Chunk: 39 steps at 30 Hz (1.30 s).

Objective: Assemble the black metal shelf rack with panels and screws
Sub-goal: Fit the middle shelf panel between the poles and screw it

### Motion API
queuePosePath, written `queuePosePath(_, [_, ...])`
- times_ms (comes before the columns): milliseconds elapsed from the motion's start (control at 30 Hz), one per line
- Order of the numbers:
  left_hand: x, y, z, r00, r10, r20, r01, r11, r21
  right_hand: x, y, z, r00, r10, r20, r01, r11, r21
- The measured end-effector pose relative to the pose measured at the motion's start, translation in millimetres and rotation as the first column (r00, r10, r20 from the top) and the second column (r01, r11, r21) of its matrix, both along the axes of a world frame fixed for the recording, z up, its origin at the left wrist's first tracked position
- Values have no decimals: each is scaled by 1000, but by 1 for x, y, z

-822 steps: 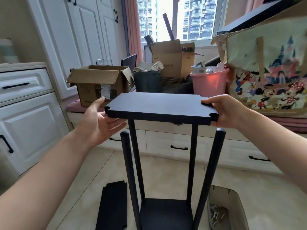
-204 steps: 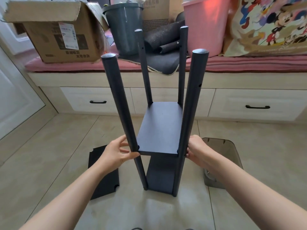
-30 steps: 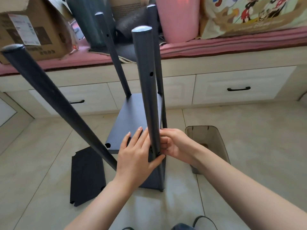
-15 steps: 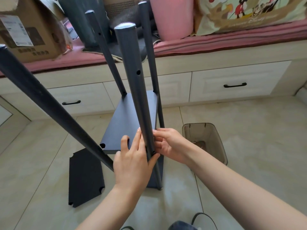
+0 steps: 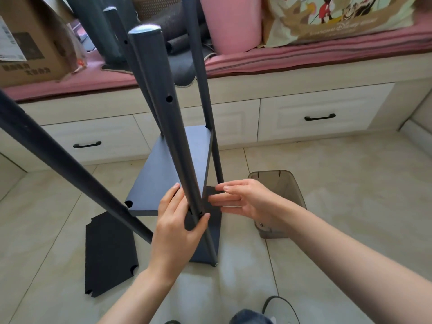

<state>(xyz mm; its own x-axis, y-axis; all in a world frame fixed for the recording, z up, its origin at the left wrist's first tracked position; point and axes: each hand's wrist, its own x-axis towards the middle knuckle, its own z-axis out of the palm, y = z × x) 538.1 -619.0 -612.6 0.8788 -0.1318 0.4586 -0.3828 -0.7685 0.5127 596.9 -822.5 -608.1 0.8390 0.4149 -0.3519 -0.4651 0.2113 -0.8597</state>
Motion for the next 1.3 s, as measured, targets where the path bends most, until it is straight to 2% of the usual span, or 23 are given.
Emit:
queuePosePath(100, [8,12,-3,999,-34,35,34,999,9,8,-49,-18,982,-186,-22,179,965,-192])
queuePosePath(200, [14,18,-5,993,-76,85,76,997,1,15,-92,-41,945,-327,9,300,854,-424])
queuePosePath(267, [18,21,-6,991,-93,97,94,996,-4,18,-108,-61,957,-285,43,256,770,-585])
queuePosePath(367, [23,22,-8,993,-95,71,96,995,-7,25,-114,-95,989,-105,106,147,573,-806])
queuePosePath(467, [28,23,-12,994,-85,68,85,996,4,36,-106,-128,992,102,73,27,391,-920])
queuePosePath(633, [33,23,-14,991,-93,92,91,996,24,52,-91,-183,986,163,-34,-77,262,-962])
queuePosePath(767, [34,24,-16,995,-67,74,64,997,33,68,-83,-204,986,164,-12,-52,239,-970])
queuePosePath(1033, [33,21,-14,996,-56,70,54,998,19,81,-74,-223,980,186,-69,-101,170,-980])
queuePosePath(1300, [32,18,-12,995,-50,88,48,999,16,51,-49,-218,943,303,-140,-194,156,-968])
